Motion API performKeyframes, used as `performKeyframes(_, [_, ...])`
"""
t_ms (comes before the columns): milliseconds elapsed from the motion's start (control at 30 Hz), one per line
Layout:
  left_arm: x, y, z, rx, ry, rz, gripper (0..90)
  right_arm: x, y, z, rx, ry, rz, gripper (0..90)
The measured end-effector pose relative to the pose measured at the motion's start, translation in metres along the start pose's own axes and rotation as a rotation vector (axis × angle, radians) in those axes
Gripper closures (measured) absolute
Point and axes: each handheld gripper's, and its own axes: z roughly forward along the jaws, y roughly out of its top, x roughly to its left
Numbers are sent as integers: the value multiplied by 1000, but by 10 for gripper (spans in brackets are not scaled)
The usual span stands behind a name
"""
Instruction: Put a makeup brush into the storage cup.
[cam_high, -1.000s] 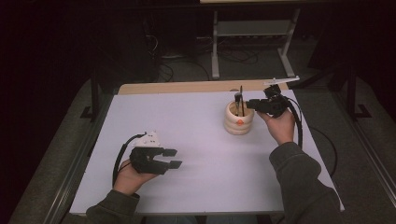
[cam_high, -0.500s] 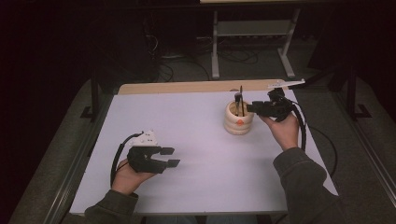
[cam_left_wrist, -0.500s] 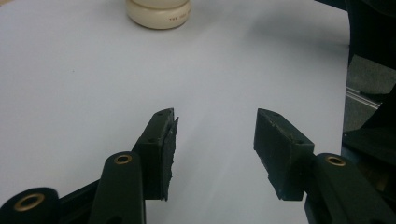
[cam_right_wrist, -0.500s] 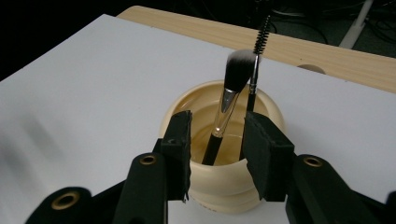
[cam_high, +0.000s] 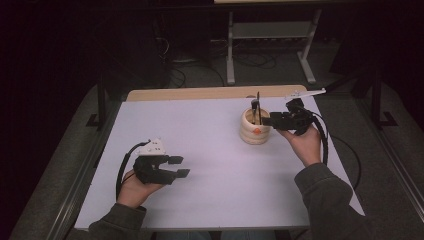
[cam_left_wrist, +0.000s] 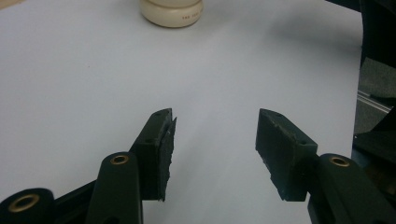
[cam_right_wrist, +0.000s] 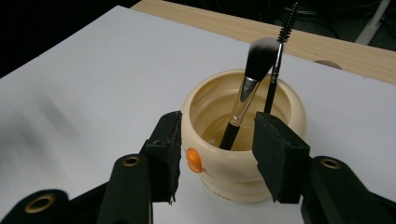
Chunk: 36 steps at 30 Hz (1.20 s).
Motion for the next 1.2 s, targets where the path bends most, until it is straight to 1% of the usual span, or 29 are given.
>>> performKeyframes(67, [0,0,-1,-6,3,-6,455,1,-1,0,0,2,-2,493])
performKeyframes(100, [1,0,-2,-3,9,-1,455,1,-1,0,2,5,-2,488])
performKeyframes(167, [1,0,-2,-1,13,-4,452,2,-2,0,-1,8,-8,478])
performKeyframes(200, [1,-1,-2,-1,15,-5,451,3,-3,0,2,11,-1,474])
performKeyframes(267, [1,-1,-2,-1,18,-7,447,4,-4,-1,-5,14,-1,467])
performKeyframes(367, [2,-1,-2,4,23,-1,439,5,-5,-2,-1,15,-1,453])
performKeyframes(433, [3,-1,-2,4,26,-2,434,4,-6,-3,-6,16,-10,449])
performKeyframes(500, [4,-1,-3,10,31,2,428,5,-7,-4,0,21,-2,442])
performKeyframes(633, [4,-2,-3,0,36,-12,418,6,-9,-5,-2,25,-3,430])
performKeyframes(733, [5,-2,-4,4,42,-14,410,7,-10,-6,-5,27,-13,422])
performKeyframes(967, [6,-3,-4,3,48,-15,395,11,-13,-7,-6,36,-16,410])
performKeyframes(1100, [6,-3,-5,4,55,-26,389,13,-15,-7,-10,40,-21,401])
performKeyframes(1200, [6,-4,-5,4,59,-26,381,14,-18,-7,-9,43,-25,395])
